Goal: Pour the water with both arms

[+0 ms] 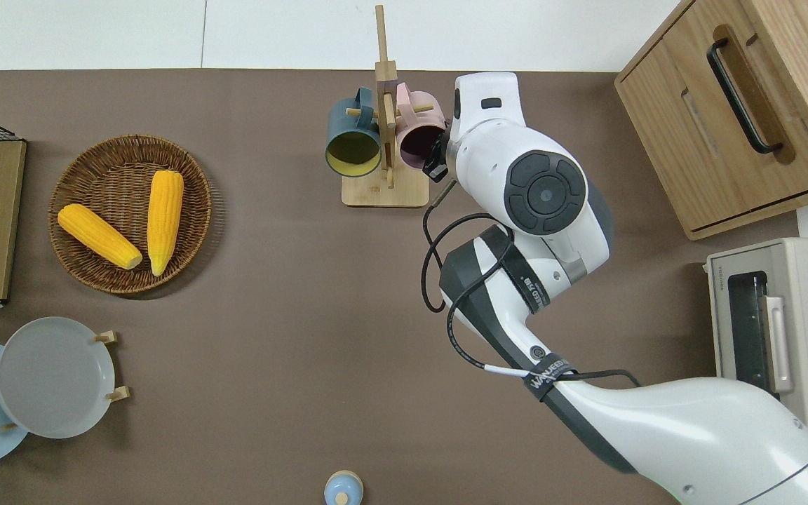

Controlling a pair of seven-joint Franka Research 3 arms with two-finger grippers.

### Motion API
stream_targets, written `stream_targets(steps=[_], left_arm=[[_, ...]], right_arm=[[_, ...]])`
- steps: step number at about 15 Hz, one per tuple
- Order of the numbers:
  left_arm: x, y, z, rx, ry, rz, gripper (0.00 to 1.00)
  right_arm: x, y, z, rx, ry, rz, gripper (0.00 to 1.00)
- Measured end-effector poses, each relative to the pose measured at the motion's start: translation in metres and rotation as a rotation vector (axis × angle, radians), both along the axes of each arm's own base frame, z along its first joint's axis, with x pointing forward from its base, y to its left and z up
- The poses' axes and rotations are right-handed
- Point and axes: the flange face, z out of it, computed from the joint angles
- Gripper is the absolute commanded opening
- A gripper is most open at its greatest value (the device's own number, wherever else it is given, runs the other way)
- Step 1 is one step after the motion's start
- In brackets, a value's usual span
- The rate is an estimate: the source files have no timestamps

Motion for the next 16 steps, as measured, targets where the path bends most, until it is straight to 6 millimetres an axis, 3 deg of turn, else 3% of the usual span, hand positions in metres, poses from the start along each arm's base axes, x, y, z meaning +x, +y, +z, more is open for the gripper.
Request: stream_targets(steps=[16], left_arm=[[0.0004,-0.0007,0.0002,0.0,0.0,-0.001,0.0]], right_arm=[[0.0023,-0.0033,0.0024,0.009,-0.004,-0.021,0.094]])
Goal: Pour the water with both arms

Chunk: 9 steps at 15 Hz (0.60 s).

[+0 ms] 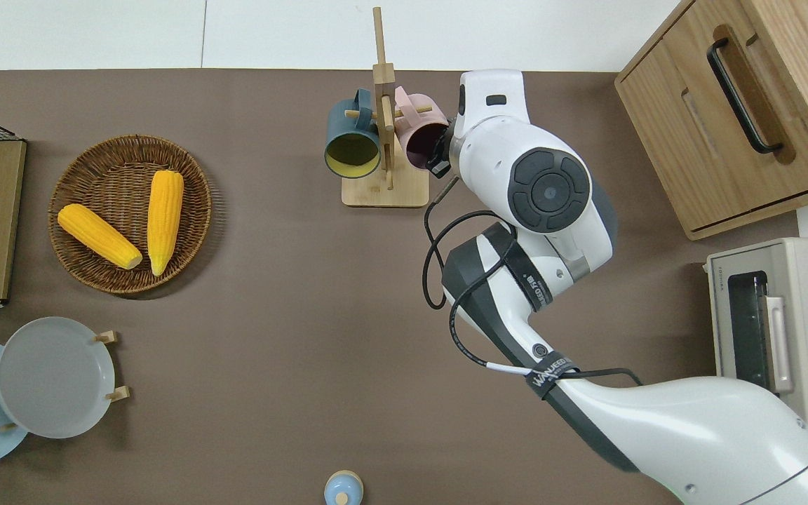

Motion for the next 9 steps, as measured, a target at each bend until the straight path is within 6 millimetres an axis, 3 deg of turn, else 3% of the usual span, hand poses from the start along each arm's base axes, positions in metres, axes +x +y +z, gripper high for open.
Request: stream_targets(steps=[9], left_arm=[[0.0015,-0.0028,0.0004,-0.002,-0.001,-0.005,0.0]], right_arm=[[0.0025,-0.0023,0.0062,0.005,-0.012,-0.007,0.054]])
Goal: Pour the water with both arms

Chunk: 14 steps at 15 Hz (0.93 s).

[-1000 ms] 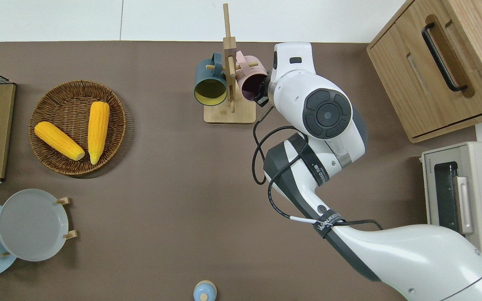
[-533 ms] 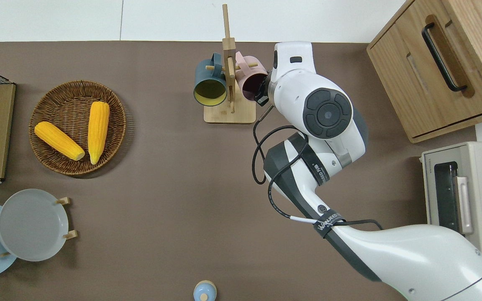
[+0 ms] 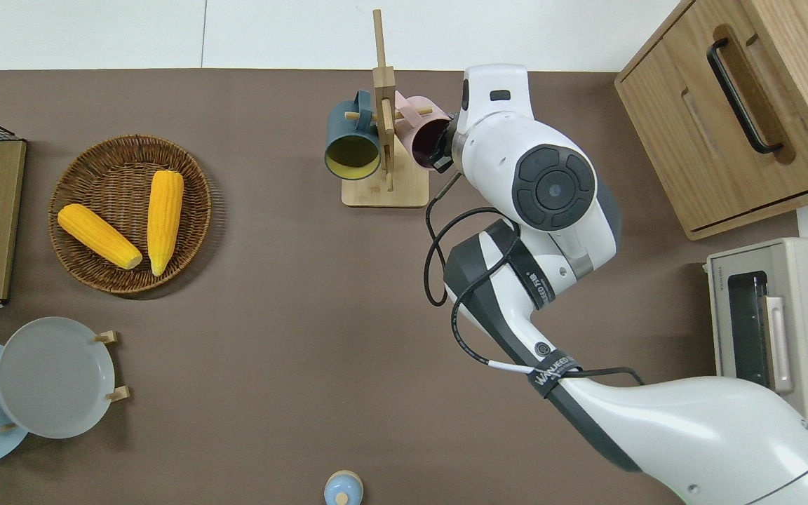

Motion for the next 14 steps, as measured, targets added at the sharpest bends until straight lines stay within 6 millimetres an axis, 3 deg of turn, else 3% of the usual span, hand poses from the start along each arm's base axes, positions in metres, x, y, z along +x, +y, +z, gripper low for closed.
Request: stream_targets(steps=[9,14], left_arm=[[0.0,-0.001,0.005,-0.002,-0.002,-0.007,0.0],[-0.002,-0.002,0.019,0.001,0.014,-0.032,0.0]], right_arm=[[0.001,-0.003,0.004,0.001,-0.006,-0.005,0.054],[0.005,-0.011,0.003,-0.005,-0.007,-0.017,0.054]])
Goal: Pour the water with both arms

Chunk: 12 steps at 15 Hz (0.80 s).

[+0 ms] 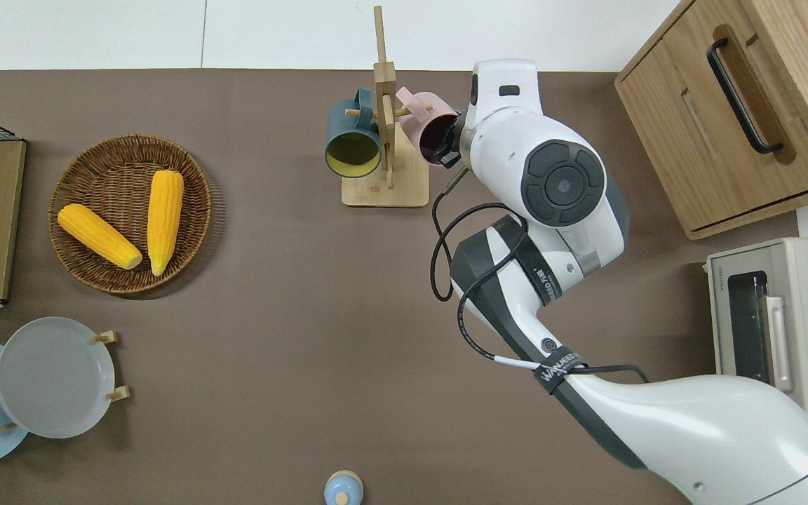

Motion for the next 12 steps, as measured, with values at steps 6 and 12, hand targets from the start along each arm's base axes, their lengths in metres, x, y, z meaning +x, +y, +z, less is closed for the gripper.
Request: stream_targets(steps=[6,12], left_arm=[[0.001,-0.008,0.039,0.003,0.054,0.009,0.0],[-0.007,-0.008,0.059,-0.011,0.05,0.029,0.0]], right_arm=[[0.003,-0.009,0.002,-0.001,-0.003,-0.013,0.054],[0.005,-0.023,0.011,0.003,-0.012,-0.035,0.054]])
